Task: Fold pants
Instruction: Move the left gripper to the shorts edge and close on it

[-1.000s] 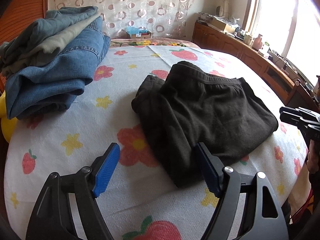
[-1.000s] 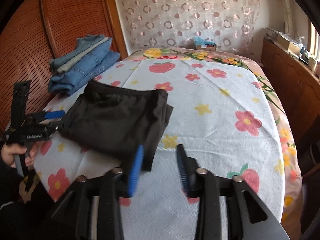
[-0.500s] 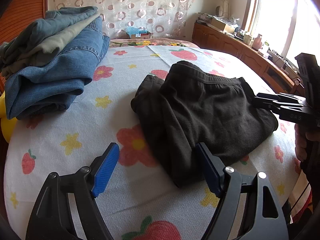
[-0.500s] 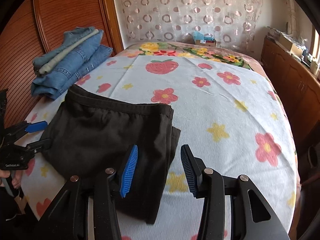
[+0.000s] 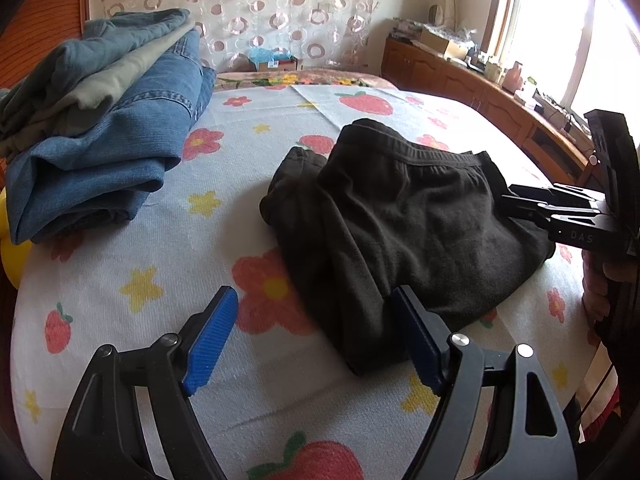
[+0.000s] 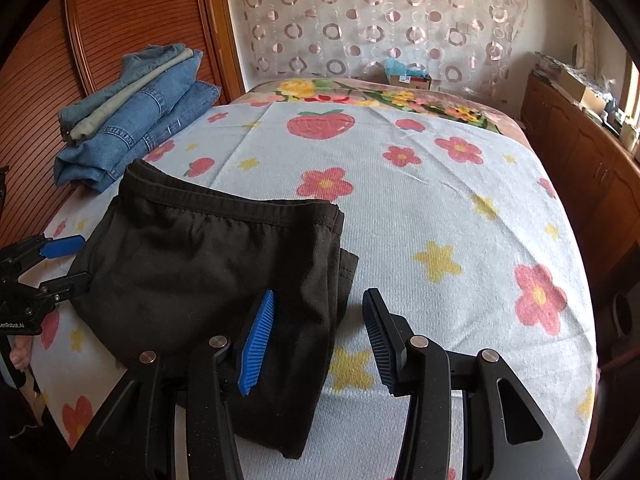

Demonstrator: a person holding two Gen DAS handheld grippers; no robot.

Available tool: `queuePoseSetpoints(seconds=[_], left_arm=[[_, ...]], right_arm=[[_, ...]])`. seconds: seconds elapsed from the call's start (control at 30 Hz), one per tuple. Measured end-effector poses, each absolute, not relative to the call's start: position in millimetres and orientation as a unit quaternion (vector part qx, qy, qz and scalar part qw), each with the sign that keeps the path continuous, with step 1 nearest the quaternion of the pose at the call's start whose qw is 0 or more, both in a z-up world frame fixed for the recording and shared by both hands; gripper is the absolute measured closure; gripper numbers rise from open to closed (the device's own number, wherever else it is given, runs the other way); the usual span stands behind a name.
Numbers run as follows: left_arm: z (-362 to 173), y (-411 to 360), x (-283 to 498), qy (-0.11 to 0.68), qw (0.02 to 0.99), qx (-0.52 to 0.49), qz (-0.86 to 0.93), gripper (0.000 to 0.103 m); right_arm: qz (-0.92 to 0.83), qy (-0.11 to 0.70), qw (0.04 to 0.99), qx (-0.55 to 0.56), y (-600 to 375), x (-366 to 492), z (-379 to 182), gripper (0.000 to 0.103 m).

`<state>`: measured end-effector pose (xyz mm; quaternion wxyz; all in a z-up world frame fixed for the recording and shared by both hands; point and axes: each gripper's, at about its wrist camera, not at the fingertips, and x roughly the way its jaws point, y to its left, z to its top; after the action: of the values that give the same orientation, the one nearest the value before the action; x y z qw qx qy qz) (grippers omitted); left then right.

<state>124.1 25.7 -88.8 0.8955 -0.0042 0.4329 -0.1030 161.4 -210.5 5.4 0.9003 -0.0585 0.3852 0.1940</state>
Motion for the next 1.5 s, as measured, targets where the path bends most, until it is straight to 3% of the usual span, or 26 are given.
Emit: queuePoseSetpoints(seconds=[0.37, 0.6, 1.07, 1.3, 1.5], left_arm=[[-66.1, 24.9, 151.9, 0.416, 0.901, -0.026, -0.123, 0.027], [-75.0, 26.6, 175.4, 0.428, 0.896, -0.033, -0.113, 0.044], [-88.7, 27.9, 188.3, 0.436, 0.894, -0.036, -0.098, 0.04], [-79.8, 23.7, 182.3, 0.417, 0.899, -0.054, -0.124, 0.075], [-67.7, 22.4, 174.3, 0.397, 0.908, -0.045, -0.129, 0.084]], right_arm=[[0.195, 0.384, 0.9, -0.067, -212.6, 160.1, 4.8, 0.052], [0.195, 0.384, 0.9, -0.066, -212.7, 160.1, 5.1, 0.051], [0.199, 0.384, 0.9, -0.058, -215.6, 160.1, 5.4, 0.051], [0.203, 0.385, 0.899, -0.048, -218.2, 159.0, 5.9, 0.051], [0.197, 0.384, 0.9, -0.06, -214.5, 157.9, 6.0, 0.051]])
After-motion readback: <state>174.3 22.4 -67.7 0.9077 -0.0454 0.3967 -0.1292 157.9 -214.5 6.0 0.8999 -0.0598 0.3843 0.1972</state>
